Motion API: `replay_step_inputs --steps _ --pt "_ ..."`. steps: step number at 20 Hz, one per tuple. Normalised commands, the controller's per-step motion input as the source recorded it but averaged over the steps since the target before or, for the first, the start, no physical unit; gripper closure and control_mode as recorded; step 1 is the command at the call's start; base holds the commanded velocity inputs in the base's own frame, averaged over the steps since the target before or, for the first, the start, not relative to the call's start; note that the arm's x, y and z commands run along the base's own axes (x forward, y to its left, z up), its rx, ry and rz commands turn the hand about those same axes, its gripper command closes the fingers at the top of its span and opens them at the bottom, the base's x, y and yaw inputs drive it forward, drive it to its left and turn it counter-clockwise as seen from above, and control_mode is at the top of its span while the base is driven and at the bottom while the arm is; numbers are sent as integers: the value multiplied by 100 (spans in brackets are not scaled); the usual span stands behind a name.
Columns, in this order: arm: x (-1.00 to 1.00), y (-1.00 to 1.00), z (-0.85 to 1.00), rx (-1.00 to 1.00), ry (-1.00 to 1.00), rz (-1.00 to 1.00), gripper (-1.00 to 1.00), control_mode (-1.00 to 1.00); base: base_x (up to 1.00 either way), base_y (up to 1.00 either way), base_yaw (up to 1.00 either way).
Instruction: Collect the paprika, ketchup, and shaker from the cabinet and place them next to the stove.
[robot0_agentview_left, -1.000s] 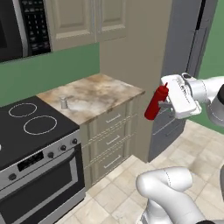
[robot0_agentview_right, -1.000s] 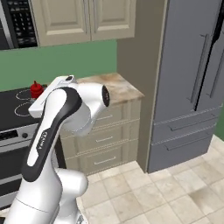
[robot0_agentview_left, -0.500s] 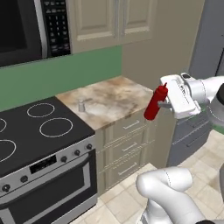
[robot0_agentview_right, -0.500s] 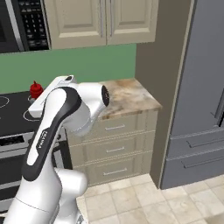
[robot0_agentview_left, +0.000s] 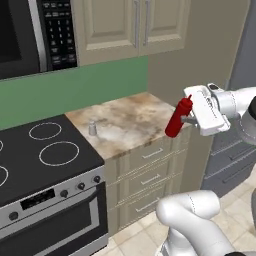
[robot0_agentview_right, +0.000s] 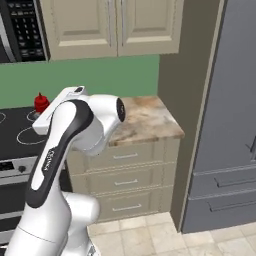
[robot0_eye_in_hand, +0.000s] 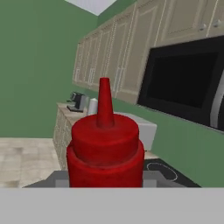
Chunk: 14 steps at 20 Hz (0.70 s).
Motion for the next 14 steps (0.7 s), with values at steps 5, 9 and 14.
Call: replay_step_inputs --steps 5,9,14 --pt "0 0 0 0 0 0 100 100 61 0 23" --pt "0 0 0 0 0 0 100 100 51 0 27" --pt "0 0 0 0 0 0 100 100 41 -11 28"
